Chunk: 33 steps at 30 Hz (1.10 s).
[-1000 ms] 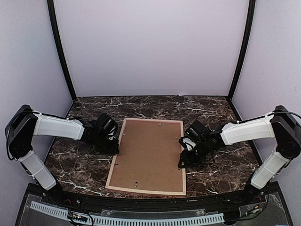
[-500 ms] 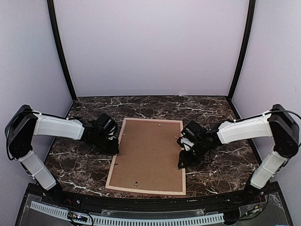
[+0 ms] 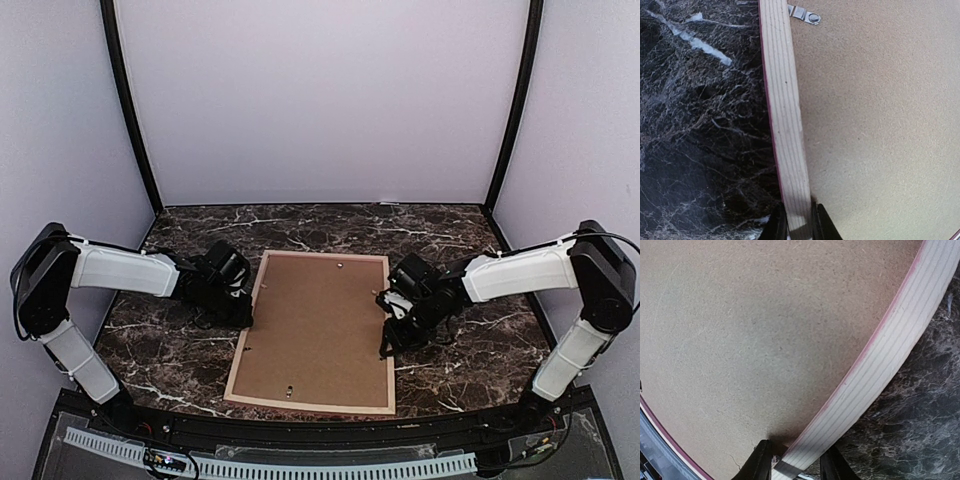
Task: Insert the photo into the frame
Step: Press the fastener onto the backboard.
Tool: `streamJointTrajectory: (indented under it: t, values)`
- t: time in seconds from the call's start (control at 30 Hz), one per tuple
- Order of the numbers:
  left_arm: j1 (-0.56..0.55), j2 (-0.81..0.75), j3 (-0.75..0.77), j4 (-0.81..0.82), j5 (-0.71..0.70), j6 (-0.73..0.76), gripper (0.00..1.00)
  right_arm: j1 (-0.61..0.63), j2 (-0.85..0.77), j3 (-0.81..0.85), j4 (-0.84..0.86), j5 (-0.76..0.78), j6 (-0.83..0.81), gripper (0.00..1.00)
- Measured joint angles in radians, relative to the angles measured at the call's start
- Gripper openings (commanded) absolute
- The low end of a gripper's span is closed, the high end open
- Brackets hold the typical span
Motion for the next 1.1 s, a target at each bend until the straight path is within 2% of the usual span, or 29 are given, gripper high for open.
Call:
streamJointTrajectory:
  t: [0.23,0.67,0.9,1.1]
  values:
    - [0.000,-0.004,-0.004,0.002,0.000,-0.002,0.16,-0.043,-0.018,-0.027,0.039,-0.061,-0.024,0.43]
    - [0.001,-0.040,-0.042,0.010,-0.004,-0.029,0.17,-0.122,0.024,-0.020,0.179,-0.074,0.002,0.42]
    - [-0.007,-0.067,-0.067,0.003,-0.009,-0.059,0.16,-0.152,0.074,0.026,0.235,-0.053,0.013,0.54]
    - [-0.044,-0.078,-0.078,0.002,-0.013,-0.087,0.15,-0.201,0.136,0.096,0.276,-0.008,0.010,0.59]
